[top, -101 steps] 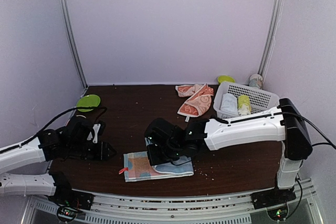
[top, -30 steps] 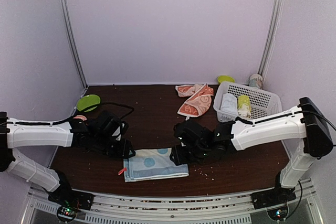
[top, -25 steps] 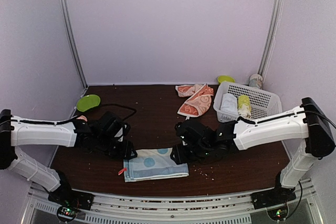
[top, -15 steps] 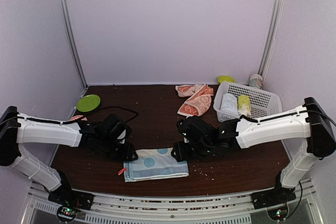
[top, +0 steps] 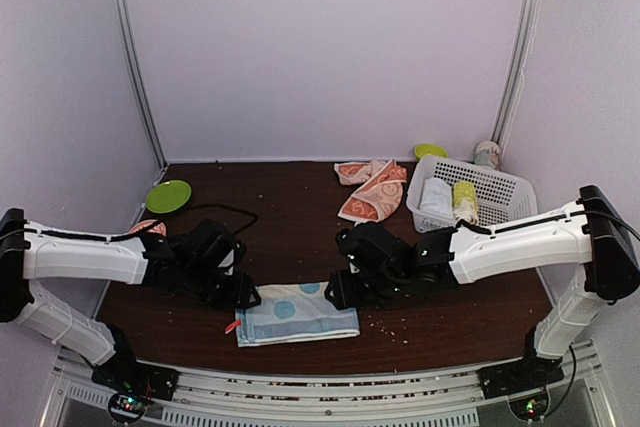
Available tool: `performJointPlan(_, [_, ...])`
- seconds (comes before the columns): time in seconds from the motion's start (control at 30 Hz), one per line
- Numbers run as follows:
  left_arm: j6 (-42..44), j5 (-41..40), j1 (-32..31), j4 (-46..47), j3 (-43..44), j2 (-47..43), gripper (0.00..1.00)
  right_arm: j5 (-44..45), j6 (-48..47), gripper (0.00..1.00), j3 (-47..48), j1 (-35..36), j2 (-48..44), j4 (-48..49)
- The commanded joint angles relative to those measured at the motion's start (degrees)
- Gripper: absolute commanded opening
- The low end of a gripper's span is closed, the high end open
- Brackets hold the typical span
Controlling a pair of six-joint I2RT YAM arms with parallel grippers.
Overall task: Roll the towels
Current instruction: Smooth out the towel at the center of the board.
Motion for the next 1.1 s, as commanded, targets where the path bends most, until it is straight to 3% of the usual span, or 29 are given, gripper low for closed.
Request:
performJointPlan(0.0, [-0.26, -0.25, -0.43, 2.12, -0.14, 2.1, 0.47, 0.43, 0.34, 0.52, -0.49, -0.31, -1.13, 0.49])
performJointPlan(0.17, [-0.2, 0.17, -0.45, 3.41, -0.7, 3.99, 0.39, 0.59, 0.46, 0.52, -0.78, -0.3, -1.62, 0.31])
performJointPlan(0.33, [-0.33, -0.05, -0.62, 3.08, -2.05, 2.86, 0.11, 1.99, 0.69, 0.52, -0.81, -0.68, -0.7, 0.15])
performJointPlan(0.43, [-0.3, -0.15, -0.62, 2.19, -3.2, 1.45, 0.0, 3.05, 0.63, 0.51, -0.25, -1.73, 0.87, -0.17])
performJointPlan(0.87, [0.99, 0.36, -0.7, -1.92, -5.77, -4.0, 0.0, 1.38, -1.73, 0.49, 4.9, -3.35, 10.28, -1.76])
performJointPlan(1.07, [2.01, 1.34, -0.63, -2.54, -5.91, -4.23, 0.0, 4.4, -1.55, 0.28, 6.14, -3.47, 13.76, -5.02])
